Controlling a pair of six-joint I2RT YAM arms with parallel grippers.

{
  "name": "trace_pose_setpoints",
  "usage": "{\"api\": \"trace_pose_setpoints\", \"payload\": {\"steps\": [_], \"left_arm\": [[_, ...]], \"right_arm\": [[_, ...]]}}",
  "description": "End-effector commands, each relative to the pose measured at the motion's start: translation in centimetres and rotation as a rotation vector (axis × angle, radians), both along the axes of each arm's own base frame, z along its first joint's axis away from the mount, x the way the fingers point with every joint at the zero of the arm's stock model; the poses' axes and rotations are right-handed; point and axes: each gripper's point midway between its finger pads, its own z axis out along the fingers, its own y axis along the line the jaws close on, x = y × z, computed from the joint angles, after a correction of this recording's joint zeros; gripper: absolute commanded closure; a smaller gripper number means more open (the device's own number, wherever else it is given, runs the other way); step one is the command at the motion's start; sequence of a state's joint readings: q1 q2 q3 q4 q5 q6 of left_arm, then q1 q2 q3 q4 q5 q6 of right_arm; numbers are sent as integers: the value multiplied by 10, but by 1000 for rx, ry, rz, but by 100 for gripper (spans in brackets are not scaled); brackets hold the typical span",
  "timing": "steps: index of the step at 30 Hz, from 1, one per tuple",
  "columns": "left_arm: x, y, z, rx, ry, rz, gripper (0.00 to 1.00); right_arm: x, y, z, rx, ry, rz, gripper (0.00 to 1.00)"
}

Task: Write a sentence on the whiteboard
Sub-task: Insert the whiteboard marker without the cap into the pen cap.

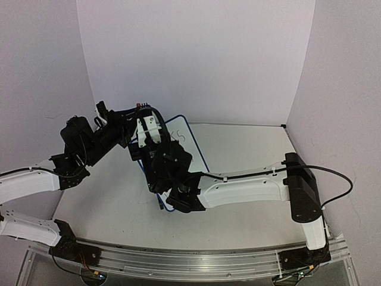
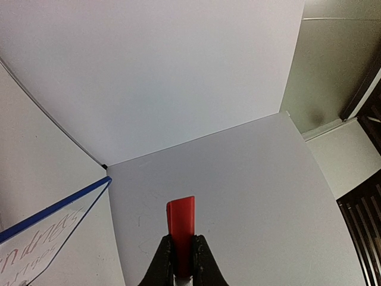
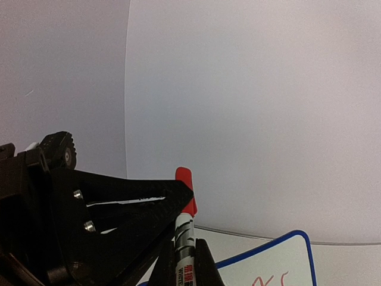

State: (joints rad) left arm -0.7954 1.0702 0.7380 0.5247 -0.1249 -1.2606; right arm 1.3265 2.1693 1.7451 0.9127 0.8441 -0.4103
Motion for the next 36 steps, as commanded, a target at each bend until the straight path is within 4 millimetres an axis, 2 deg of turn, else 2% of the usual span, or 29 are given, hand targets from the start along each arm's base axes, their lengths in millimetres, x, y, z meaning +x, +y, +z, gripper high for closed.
{"api": "trace_pose_setpoints", "payload": {"steps": [1,9,20,30,34,36], "left_arm": [[-29,-24,2,49,-26,-178,100],[-35,-14,24,133,-95,-141,86],[-40,-21,26,181,-121,-182,63],[-49,-10,23,365,-139,-174,28],[-53,-13,25,443,-174,-208,22],[-55,-18,30,481,-205,-237,21]], "right_arm": [[37,-40,28,126,-26,-93,100],[5,-39,31,69,-79,-66,100],[2,-45,34,71,-90,-88,100],[-19,-98,53,95,-98,-10,100],[-32,-120,54,91,-86,64,100],[-38,-124,53,86,-73,118,100]]}}
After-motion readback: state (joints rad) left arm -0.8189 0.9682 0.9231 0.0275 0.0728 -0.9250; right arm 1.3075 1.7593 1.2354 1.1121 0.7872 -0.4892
